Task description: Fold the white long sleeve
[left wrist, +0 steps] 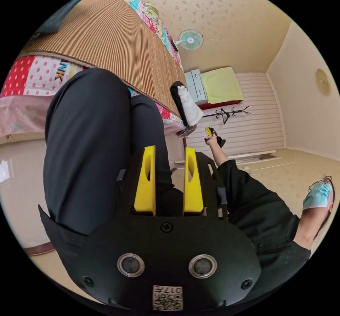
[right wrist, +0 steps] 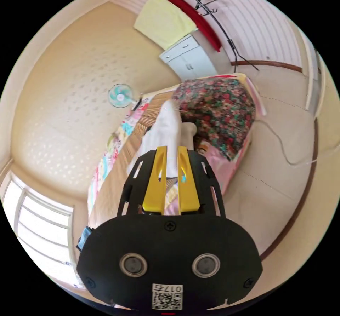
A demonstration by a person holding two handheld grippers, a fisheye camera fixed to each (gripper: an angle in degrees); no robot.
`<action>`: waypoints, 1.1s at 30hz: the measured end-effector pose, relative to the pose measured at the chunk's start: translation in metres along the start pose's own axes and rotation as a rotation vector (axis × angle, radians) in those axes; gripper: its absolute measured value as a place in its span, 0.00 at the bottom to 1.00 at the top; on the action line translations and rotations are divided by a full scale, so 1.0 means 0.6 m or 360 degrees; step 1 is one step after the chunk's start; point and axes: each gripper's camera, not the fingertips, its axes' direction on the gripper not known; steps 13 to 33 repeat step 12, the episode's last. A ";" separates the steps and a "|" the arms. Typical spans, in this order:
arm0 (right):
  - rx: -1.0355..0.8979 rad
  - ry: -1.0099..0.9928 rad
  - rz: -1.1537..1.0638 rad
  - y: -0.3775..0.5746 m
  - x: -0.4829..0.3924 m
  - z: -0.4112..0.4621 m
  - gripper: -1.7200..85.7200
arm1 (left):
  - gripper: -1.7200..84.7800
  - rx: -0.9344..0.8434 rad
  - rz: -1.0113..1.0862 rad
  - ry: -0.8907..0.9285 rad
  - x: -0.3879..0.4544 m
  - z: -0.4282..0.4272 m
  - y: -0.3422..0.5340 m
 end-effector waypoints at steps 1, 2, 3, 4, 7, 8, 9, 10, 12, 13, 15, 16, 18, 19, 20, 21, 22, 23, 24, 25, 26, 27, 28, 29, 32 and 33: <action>-0.0029 0.0066 -0.0044 0.039 0.034 0.003 0.05 | 0.16 0.0061 -0.0009 -0.0017 -0.003 -0.009 0.001; -0.0094 0.0092 -0.0121 0.086 0.060 0.012 0.04 | 0.16 0.0130 -0.0022 -0.0033 -0.007 -0.020 0.001; -0.0130 0.0094 -0.0157 0.112 0.072 0.016 0.04 | 0.16 0.0167 -0.0026 -0.0043 -0.009 -0.026 0.001; -0.0206 0.0079 -0.0217 0.167 0.092 0.026 0.03 | 0.16 0.0249 -0.0034 -0.0073 -0.014 -0.039 0.000; -0.0413 -0.0083 -0.0360 0.318 0.119 0.045 0.03 | 0.16 0.0457 -0.0027 -0.0198 -0.021 -0.078 -0.004; -0.0483 -0.0199 -0.0407 0.377 0.119 0.048 0.02 | 0.15 0.0546 -0.0019 -0.0275 -0.021 -0.097 -0.006; -0.0511 -0.0266 -0.0421 0.405 0.118 0.048 0.02 | 0.15 0.0593 -0.0016 -0.0325 -0.020 -0.107 -0.006; -0.0561 -0.0406 -0.0433 0.453 0.112 0.047 0.02 | 0.13 0.0716 -0.0010 -0.0464 -0.014 -0.130 -0.002; -0.0616 -0.0559 -0.0410 0.500 0.103 0.046 0.02 | 0.11 0.0945 0.0063 -0.0699 0.008 -0.164 0.008; -0.0616 -0.0559 -0.0410 0.500 0.103 0.046 0.02 | 0.11 0.0945 0.0063 -0.0699 0.008 -0.164 0.008; -0.0616 -0.0559 -0.0410 0.500 0.103 0.046 0.02 | 0.11 0.0945 0.0063 -0.0699 0.008 -0.164 0.008; -0.0616 -0.0559 -0.0410 0.500 0.103 0.046 0.02 | 0.11 0.0945 0.0063 -0.0699 0.008 -0.164 0.008; -0.0616 -0.0559 -0.0410 0.500 0.103 0.046 0.02 | 0.11 0.0945 0.0063 -0.0699 0.008 -0.164 0.008; -0.0616 -0.0559 -0.0410 0.500 0.103 0.046 0.02 | 0.11 0.0945 0.0063 -0.0699 0.008 -0.164 0.008; -0.0616 -0.0559 -0.0410 0.500 0.103 0.046 0.02 | 0.11 0.0945 0.0063 -0.0699 0.008 -0.164 0.008; -0.0616 -0.0559 -0.0410 0.500 0.103 0.046 0.02 | 0.11 0.0945 0.0063 -0.0699 0.008 -0.164 0.008; -0.0616 -0.0559 -0.0410 0.500 0.103 0.046 0.02 | 0.11 0.0945 0.0063 -0.0699 0.008 -0.164 0.008; -0.0616 -0.0559 -0.0410 0.500 0.103 0.046 0.02 | 0.11 0.0945 0.0063 -0.0699 0.008 -0.164 0.008; -0.0616 -0.0559 -0.0410 0.500 0.103 0.046 0.02 | 0.11 0.0945 0.0063 -0.0699 0.008 -0.164 0.008; -0.0616 -0.0559 -0.0410 0.500 0.103 0.046 0.02 | 0.11 0.0945 0.0063 -0.0699 0.008 -0.164 0.008; -0.0616 -0.0559 -0.0410 0.500 0.103 0.046 0.02 | 0.11 0.0945 0.0063 -0.0699 0.008 -0.164 0.008; -0.0616 -0.0559 -0.0410 0.500 0.103 0.046 0.02 | 0.11 0.0945 0.0063 -0.0699 0.008 -0.164 0.008; -0.0616 -0.0559 -0.0410 0.500 0.103 0.046 0.02 | 0.11 0.0945 0.0063 -0.0699 0.008 -0.164 0.008; -0.0616 -0.0559 -0.0410 0.500 0.103 0.046 0.02 | 0.11 0.0945 0.0063 -0.0699 0.008 -0.164 0.008; -0.0616 -0.0559 -0.0410 0.500 0.103 0.046 0.02 | 0.11 0.0945 0.0063 -0.0699 0.008 -0.164 0.008; -0.0616 -0.0559 -0.0410 0.500 0.103 0.046 0.02 | 0.11 0.0945 0.0063 -0.0699 0.008 -0.164 0.008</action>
